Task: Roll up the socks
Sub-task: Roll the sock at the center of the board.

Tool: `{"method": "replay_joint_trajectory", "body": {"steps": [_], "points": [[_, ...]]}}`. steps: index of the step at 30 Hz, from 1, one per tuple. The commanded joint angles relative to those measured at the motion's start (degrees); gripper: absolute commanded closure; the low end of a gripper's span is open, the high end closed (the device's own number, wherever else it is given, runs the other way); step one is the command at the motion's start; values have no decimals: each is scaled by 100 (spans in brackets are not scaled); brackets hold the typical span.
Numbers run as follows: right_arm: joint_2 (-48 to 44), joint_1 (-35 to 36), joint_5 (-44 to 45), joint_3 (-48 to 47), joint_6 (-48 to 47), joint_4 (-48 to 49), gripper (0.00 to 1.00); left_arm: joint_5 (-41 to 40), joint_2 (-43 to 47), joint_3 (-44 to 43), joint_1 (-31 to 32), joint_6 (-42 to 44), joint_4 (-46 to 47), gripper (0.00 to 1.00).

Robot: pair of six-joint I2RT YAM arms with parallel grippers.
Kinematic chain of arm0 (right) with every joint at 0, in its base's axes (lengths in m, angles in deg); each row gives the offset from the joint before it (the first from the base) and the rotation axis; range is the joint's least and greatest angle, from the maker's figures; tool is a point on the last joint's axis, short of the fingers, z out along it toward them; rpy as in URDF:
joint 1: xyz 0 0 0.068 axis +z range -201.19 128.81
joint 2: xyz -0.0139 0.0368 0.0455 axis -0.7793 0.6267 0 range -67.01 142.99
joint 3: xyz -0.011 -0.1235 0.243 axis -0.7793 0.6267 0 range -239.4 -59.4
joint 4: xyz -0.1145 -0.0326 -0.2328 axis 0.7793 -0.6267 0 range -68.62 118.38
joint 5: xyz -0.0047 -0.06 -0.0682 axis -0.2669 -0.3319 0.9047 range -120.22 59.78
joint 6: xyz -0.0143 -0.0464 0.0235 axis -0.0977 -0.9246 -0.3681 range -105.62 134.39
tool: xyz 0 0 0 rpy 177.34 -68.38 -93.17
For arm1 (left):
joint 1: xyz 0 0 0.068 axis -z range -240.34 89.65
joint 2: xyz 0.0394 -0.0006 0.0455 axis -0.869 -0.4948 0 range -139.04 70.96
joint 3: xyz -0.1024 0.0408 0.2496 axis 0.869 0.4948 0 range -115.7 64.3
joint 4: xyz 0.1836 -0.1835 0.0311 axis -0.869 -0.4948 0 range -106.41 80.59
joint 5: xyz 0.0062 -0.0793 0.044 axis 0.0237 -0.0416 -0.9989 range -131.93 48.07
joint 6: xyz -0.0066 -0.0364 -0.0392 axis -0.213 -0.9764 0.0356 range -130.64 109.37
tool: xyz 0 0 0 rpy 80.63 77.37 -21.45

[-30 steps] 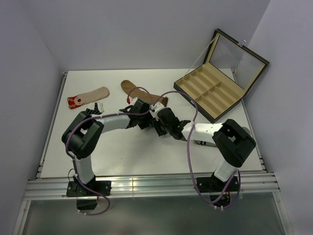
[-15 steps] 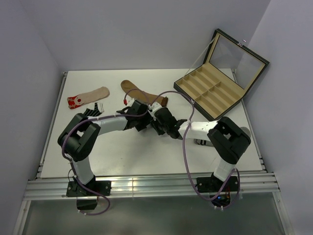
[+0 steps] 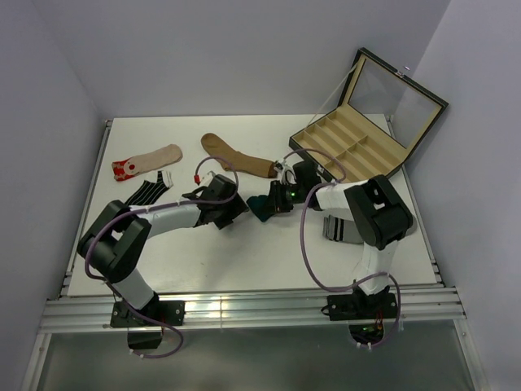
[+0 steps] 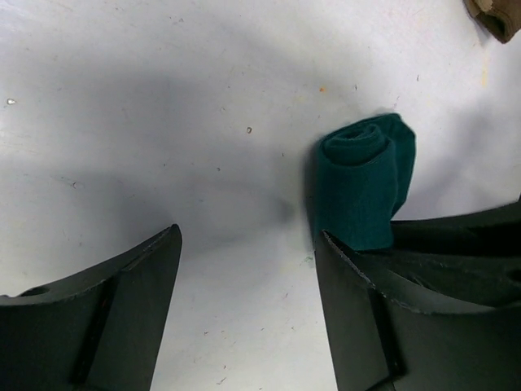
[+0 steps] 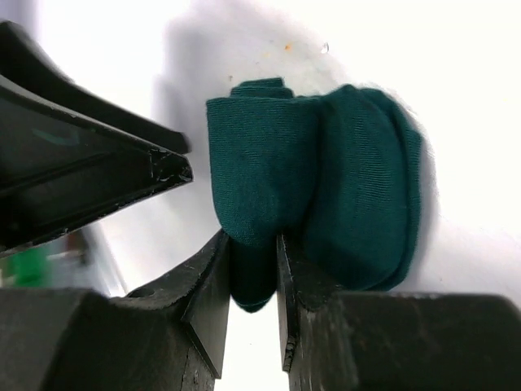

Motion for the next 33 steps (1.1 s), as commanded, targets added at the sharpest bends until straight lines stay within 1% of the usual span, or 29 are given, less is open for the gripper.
{"method": "replay_joint_trajectory", "body": {"steps": [1,8,14,20,23,24,26,27,29,30,33], "points": [[526,-218,-1244,123,816,242,100,-27,208,89,17,-95,216,28],[957,-438,-1658,106,1082,384,100,52,50,-52,17,-34,533,28],[1063,-482,-1571,115,1117,349,100,78,-328,-350,17,2,507,31],[1081,-491,-1351,71,986,200,100,263,-820,-553,17,-16,383,38],[959,-491,-1176,62,880,68,100,272,-1083,-675,8,-34,112,44],[888,-491,-1088,97,793,-2,96,272,-1145,-702,8,-25,24,46],[573,-482,-790,141,678,-72,87,289,-1295,-746,17,-25,-187,49],[441,-465,-658,185,556,-168,78,289,-1347,-746,17,-25,-232,49],[-15,-412,-96,212,397,-318,69,281,-1374,-729,17,1,-319,50],[-166,-386,106,229,214,-501,62,272,-1383,-729,26,28,-337,51],[-781,-158,1072,264,-59,-687,55,237,-1383,-755,26,72,-416,51]]}}
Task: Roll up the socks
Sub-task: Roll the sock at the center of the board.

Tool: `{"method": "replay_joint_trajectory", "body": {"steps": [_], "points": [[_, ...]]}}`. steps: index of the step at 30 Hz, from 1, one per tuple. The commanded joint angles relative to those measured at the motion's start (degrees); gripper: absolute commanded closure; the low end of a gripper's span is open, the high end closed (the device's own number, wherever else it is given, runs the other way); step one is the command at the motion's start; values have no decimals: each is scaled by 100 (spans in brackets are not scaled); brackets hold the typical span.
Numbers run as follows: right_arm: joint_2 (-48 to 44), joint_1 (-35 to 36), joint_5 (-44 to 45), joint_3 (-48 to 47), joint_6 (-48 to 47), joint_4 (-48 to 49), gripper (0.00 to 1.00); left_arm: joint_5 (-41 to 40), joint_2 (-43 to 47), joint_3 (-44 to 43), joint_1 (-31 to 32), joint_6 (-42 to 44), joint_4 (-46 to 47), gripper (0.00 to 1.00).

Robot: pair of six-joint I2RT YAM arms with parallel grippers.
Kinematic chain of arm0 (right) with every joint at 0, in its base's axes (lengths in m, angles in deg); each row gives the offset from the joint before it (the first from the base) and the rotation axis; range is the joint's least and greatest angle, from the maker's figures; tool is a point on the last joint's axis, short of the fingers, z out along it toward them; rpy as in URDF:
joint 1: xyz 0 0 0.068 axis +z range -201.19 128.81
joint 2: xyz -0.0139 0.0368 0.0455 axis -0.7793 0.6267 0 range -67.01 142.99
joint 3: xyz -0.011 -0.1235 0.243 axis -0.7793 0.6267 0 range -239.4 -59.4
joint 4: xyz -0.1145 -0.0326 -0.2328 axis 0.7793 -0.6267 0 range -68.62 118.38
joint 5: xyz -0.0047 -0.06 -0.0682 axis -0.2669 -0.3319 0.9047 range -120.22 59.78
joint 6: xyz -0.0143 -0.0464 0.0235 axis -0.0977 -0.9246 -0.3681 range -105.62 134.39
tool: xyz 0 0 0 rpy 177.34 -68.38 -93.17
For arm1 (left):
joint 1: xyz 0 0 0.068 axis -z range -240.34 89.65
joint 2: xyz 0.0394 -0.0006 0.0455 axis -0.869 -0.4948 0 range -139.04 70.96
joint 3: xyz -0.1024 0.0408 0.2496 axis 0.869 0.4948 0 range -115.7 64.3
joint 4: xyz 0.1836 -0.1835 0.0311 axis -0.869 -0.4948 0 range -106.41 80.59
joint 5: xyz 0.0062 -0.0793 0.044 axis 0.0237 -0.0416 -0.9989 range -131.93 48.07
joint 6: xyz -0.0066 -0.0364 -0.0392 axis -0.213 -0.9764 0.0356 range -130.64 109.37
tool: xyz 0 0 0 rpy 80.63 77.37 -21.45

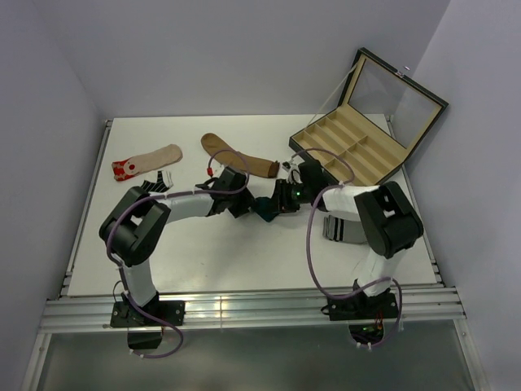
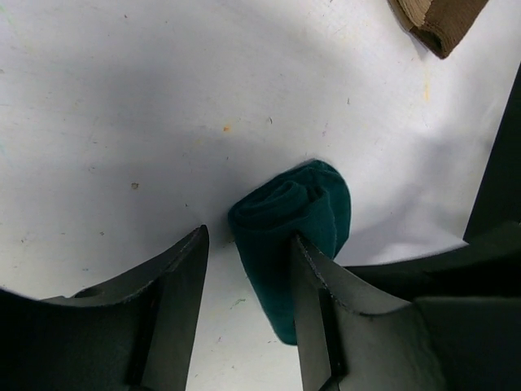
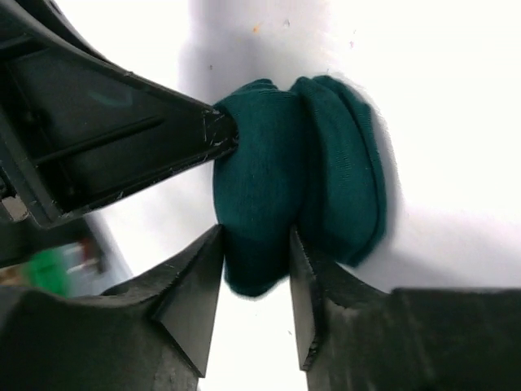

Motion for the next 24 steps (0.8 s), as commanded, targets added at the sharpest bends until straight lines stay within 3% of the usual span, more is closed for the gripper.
{"method": "replay_joint_trajectory", "body": {"steps": [1,9,20,24], "points": [[-740,352,1592,124,-664,-568,54,-192,-362,113,41,140,-823,51],[-1471,1442,3763,19,-1508,-708,48,-236,-433,-125,129,245,-955,50],[-664,1953,4616,-271,-1833,-840,48,-227,-424,-169,164,254,-946,50],[-355,2006,4890,-341,-1780,-1094,53,-218,-389,-169,156,280,-911,50]]}}
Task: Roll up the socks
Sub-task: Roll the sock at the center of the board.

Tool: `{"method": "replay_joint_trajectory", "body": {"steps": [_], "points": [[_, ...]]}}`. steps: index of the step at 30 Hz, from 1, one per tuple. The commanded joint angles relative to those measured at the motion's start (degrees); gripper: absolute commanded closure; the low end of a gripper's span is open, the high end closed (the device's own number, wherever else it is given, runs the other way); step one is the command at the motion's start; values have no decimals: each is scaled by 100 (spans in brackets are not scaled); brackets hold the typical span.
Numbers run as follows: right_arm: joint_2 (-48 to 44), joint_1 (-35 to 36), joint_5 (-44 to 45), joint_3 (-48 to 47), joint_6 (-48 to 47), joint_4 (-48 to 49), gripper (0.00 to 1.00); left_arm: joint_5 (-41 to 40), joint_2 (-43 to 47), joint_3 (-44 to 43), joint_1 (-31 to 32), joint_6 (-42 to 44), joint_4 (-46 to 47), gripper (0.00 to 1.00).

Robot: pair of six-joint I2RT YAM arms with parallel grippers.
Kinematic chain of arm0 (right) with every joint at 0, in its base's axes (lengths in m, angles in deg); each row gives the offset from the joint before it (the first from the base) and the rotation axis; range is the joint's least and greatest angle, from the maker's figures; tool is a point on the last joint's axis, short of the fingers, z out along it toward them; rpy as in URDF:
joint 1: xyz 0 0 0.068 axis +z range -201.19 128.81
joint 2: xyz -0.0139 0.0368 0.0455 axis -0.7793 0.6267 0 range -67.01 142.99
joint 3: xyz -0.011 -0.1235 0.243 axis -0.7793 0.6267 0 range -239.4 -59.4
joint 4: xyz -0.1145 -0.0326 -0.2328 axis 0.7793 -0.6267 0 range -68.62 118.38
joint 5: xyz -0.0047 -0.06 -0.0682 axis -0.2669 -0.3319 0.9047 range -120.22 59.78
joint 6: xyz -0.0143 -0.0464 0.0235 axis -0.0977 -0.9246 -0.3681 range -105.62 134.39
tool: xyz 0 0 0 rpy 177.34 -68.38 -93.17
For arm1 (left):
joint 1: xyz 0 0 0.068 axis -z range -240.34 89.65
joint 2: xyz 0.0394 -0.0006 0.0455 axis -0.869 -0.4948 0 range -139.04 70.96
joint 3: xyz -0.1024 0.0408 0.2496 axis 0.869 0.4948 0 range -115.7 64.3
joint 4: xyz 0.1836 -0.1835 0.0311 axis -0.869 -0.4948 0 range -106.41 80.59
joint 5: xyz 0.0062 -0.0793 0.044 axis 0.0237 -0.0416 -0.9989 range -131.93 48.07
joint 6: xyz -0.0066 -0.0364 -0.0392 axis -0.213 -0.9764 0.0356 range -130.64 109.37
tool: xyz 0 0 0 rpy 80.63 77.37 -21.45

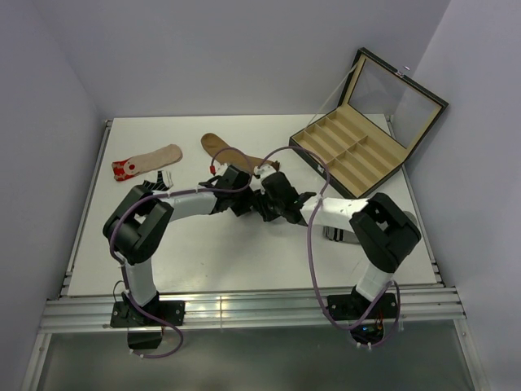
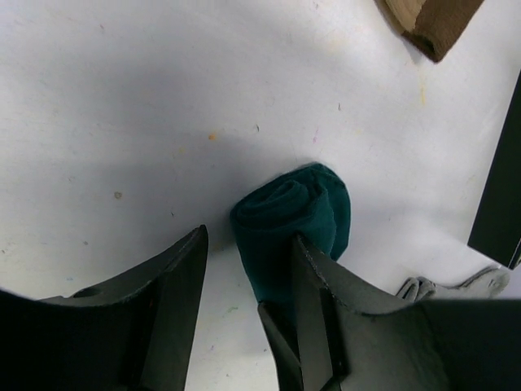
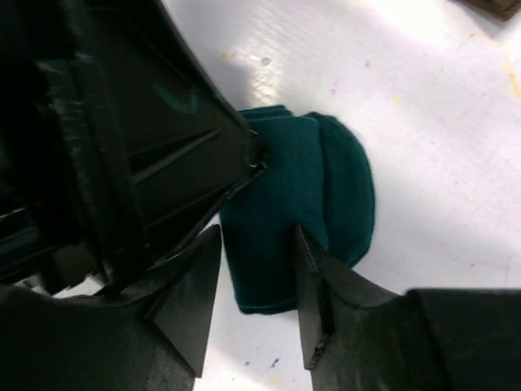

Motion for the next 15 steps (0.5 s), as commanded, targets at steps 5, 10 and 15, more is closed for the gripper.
{"method": "replay_joint_trajectory", "body": {"steps": [5,10,15], "points": [[641,47,383,-182,47,-521,88,-174,-122,157,77,230,-662,45],[676,-119,-687,-296,179,-864,100,-315,423,455,51,134,-442,34],[658,-794,-2524,-244,565,-742,100,-526,1091,886,-2,-7,-222,27]]}}
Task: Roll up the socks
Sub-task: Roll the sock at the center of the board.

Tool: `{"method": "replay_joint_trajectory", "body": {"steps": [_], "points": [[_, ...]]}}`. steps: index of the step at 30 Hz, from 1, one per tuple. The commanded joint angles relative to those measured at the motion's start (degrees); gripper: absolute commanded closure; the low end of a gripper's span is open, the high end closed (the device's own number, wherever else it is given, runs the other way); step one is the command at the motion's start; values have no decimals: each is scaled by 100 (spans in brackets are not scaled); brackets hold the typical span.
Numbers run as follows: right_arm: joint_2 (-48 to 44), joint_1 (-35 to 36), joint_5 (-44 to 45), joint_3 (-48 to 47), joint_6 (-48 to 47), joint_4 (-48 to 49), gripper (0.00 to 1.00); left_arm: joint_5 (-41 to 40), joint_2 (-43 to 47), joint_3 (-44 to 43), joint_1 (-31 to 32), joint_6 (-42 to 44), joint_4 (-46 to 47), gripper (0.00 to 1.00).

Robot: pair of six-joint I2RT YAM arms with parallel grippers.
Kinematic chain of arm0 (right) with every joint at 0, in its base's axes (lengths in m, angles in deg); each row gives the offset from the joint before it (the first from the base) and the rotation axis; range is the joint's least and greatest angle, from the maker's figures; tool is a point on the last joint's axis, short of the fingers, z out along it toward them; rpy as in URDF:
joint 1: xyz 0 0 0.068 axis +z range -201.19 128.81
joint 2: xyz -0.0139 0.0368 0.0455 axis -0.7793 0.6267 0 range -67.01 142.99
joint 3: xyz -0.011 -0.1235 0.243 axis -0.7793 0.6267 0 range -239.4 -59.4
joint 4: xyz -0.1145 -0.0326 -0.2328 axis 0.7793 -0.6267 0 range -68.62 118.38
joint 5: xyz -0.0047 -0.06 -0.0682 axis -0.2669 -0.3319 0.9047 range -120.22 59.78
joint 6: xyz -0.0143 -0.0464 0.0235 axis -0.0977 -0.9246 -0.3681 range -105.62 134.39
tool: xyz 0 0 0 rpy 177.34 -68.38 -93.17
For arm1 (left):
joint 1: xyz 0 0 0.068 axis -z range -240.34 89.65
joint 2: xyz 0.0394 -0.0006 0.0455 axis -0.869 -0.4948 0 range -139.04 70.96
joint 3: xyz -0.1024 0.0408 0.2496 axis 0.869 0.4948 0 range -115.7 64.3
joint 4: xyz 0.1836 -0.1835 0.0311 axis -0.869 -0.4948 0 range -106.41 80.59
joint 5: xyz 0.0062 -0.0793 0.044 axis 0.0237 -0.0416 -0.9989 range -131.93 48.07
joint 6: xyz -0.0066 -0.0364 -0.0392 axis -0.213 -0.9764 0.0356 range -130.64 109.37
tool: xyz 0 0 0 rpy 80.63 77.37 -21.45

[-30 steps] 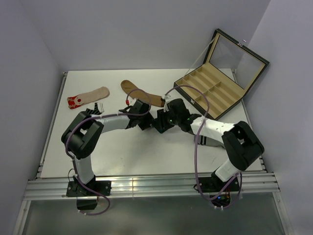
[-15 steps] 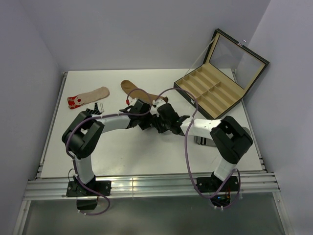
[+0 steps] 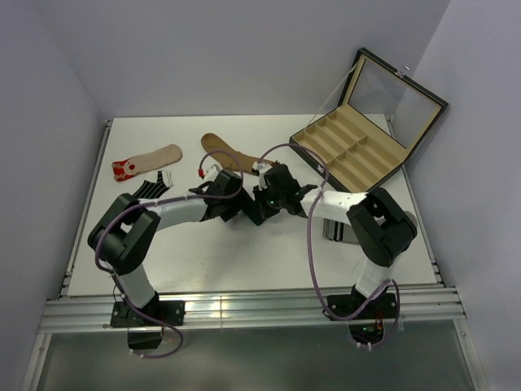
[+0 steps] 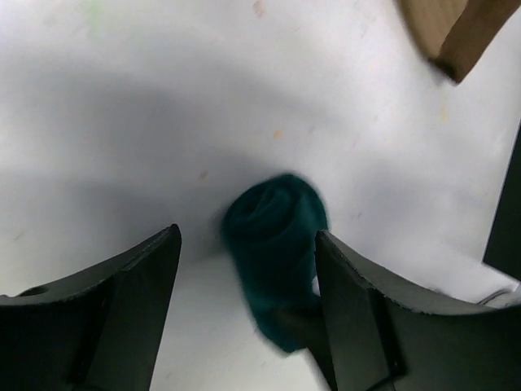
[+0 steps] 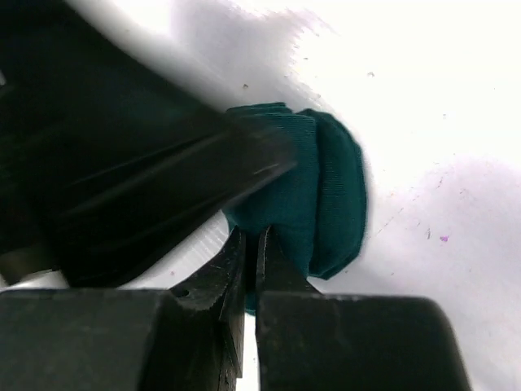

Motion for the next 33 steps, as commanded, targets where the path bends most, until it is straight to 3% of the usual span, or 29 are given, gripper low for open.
{"method": "replay_joint_trajectory", "body": {"steps": [1,8,12,18,26,30,33], "points": [[364,-639,-1519,141,411,-562,100,114,580,360,57,23,-292,27],[934,-1149,-3173,97,1017,-106,100,123,976,852,48,-117,-11,27],[1338,-1281,-3694,132,1387,282,100,105,950,879,39,-91,77,27],[1515,-1431,-3642,53,1528,274,100,211,563,694,13,-56,42,31],[1647,-1448,-3273,-78,1484,151,99,369,-25,563,-31,-109,-213,46],[1542,-1448,-2975,-114,1335,71,95,396,-385,335,-40,-74,-406,50],[1428,-1440,-2720,-140,1176,-166,85,466,-658,168,-49,-38,-572,52]]}}
